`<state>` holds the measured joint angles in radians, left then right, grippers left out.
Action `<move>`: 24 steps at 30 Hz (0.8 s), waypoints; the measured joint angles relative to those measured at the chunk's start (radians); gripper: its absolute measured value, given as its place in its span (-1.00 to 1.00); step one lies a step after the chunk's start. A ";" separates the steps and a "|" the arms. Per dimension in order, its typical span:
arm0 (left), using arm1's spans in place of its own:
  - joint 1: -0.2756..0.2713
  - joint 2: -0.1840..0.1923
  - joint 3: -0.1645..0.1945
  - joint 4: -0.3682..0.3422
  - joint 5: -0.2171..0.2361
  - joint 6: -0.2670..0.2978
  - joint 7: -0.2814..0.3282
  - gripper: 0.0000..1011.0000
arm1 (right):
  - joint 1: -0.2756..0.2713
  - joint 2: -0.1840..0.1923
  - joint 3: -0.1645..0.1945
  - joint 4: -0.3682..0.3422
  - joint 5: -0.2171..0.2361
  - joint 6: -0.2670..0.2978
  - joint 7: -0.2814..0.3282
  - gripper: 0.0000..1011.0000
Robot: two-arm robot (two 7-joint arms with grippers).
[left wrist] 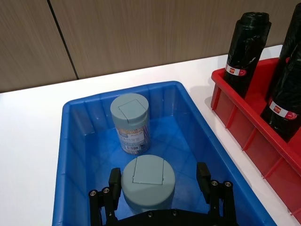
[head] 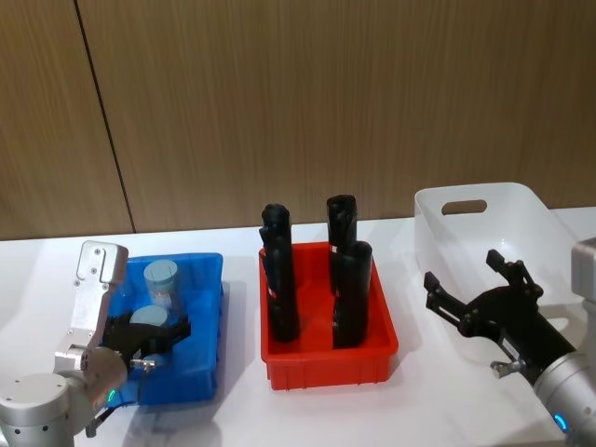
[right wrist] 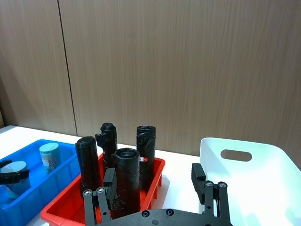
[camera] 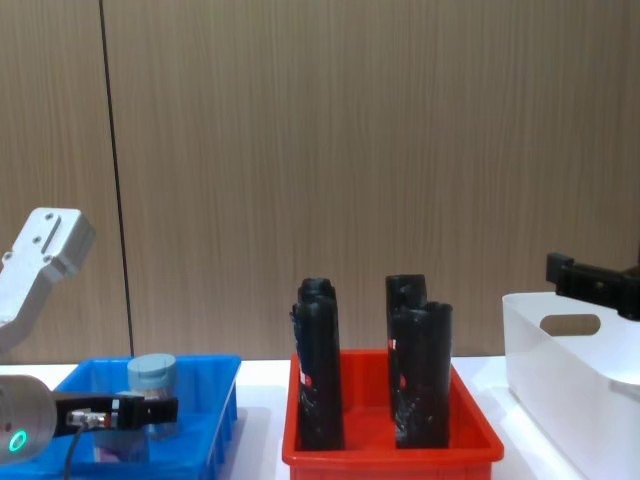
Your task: Pick the cotton swabs from the blue box and place them into the white box.
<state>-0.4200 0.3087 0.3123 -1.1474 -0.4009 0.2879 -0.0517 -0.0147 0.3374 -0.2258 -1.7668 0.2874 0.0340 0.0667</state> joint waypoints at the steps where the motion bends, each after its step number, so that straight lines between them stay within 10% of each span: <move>1: -0.001 0.000 0.000 0.002 0.000 0.000 -0.001 0.98 | 0.000 0.000 0.000 0.000 0.000 0.000 0.000 0.98; 24: 0.005 -0.002 -0.008 -0.002 0.012 0.005 0.015 0.32 | 0.000 0.000 0.000 0.000 0.000 0.000 0.000 0.98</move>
<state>-0.4148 0.3069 0.3045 -1.1494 -0.3893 0.2934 -0.0372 -0.0147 0.3374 -0.2259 -1.7667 0.2873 0.0341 0.0667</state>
